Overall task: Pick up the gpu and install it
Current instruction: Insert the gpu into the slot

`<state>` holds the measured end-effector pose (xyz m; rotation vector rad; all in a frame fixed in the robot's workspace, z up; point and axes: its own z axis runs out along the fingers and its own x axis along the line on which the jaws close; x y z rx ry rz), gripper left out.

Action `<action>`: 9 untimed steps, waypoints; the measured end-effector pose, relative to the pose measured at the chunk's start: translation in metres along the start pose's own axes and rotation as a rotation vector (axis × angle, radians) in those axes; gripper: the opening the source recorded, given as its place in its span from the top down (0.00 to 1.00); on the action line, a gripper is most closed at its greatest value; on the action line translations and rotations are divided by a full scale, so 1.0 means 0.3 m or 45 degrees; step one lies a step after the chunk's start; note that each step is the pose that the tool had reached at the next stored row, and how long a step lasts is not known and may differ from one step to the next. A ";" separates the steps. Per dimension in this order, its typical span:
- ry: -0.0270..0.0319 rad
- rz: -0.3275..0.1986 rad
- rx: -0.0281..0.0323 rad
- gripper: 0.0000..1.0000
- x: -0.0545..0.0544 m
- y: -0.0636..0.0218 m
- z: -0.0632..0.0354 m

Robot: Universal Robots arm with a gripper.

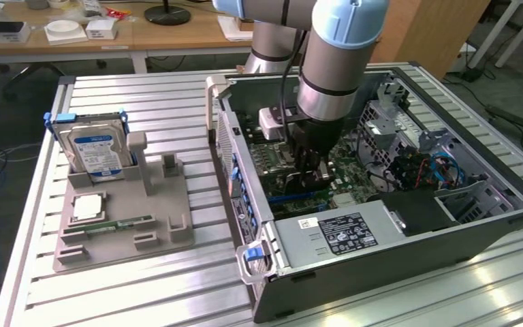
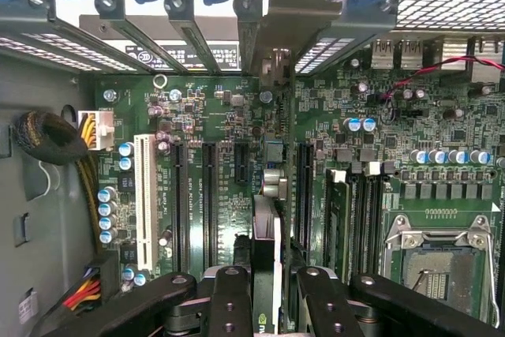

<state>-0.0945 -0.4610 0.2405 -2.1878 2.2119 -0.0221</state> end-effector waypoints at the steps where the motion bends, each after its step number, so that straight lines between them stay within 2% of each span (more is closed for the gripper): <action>1: 0.0000 0.000 0.0000 0.73 0.000 0.000 0.000; 5: -0.0003 0.000 0.0001 0.73 0.000 0.000 0.001; 9: -0.0004 0.000 0.0034 0.73 -0.002 0.003 0.001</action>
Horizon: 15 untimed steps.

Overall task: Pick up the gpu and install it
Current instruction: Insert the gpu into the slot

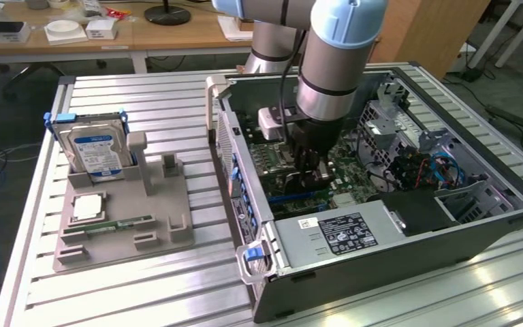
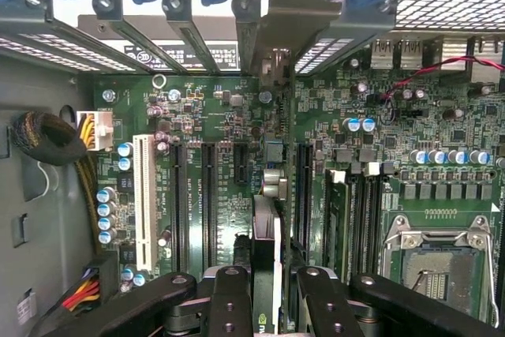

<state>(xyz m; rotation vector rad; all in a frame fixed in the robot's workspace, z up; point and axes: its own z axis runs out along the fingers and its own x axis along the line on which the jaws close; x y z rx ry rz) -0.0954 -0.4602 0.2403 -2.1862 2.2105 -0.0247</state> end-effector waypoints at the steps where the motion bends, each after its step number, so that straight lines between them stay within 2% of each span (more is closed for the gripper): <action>1: 0.0000 0.000 0.0000 0.73 -0.001 0.001 0.000; 15: 0.0002 0.000 0.0001 0.73 -0.004 0.010 0.007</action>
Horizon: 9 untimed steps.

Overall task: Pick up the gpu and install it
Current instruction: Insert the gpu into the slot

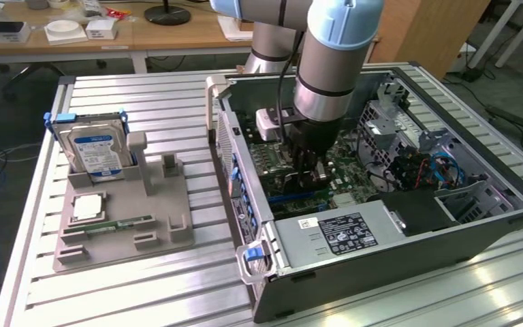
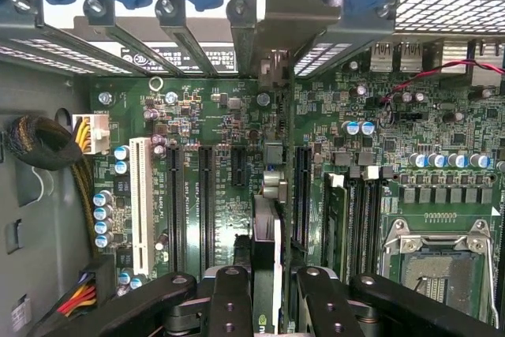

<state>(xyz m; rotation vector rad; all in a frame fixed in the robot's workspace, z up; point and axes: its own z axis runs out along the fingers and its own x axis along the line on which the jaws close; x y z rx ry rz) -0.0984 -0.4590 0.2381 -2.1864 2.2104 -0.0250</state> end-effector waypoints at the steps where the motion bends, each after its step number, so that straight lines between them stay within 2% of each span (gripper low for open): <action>1: -0.0002 0.000 0.0001 0.73 0.000 0.000 0.000; 9: -0.0006 0.000 0.0024 0.73 -0.001 0.000 -0.011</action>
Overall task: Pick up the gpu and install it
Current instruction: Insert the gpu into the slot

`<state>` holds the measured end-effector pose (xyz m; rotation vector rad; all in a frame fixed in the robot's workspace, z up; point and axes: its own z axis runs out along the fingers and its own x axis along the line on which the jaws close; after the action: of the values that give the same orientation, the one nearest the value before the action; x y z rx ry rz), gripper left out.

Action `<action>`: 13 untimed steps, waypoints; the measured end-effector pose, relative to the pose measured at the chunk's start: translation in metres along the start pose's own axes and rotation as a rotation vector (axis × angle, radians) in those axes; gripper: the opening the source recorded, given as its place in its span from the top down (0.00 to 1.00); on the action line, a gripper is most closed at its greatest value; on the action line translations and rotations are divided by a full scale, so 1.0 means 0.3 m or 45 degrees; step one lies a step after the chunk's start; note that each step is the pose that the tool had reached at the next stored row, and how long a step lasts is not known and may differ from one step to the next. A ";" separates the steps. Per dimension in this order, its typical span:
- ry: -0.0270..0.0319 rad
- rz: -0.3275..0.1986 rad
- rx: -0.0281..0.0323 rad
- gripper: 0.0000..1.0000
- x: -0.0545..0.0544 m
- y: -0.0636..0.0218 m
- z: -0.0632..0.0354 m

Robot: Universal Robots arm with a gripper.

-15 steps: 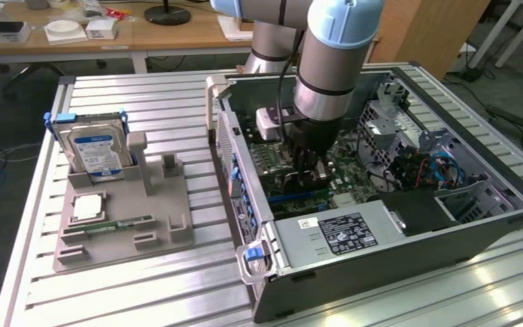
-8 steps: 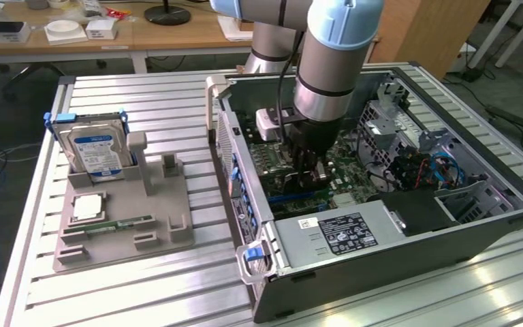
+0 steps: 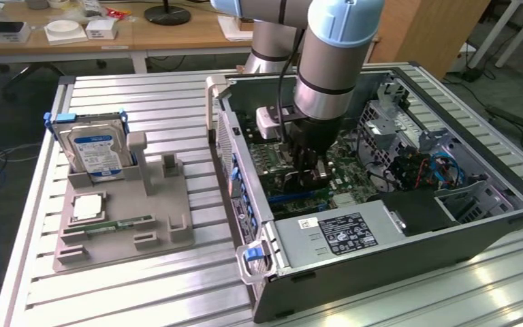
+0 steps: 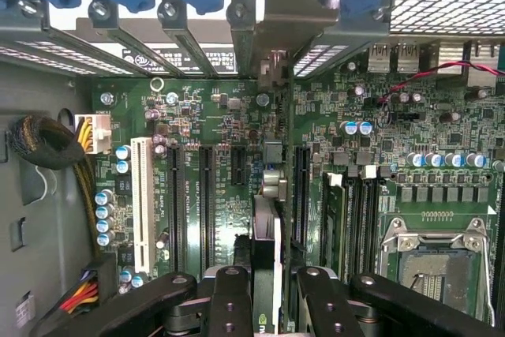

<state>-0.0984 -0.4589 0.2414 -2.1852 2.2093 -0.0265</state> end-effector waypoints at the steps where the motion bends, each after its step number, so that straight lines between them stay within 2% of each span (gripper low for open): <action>1: 0.0003 0.000 -0.0001 0.73 0.000 0.000 0.000; 8: 0.0003 0.000 0.0020 0.73 0.000 0.000 0.000; 13: 0.0002 0.000 0.0106 0.73 -0.001 0.000 0.000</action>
<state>-0.0983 -0.4587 0.2415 -2.1812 2.2051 -0.0359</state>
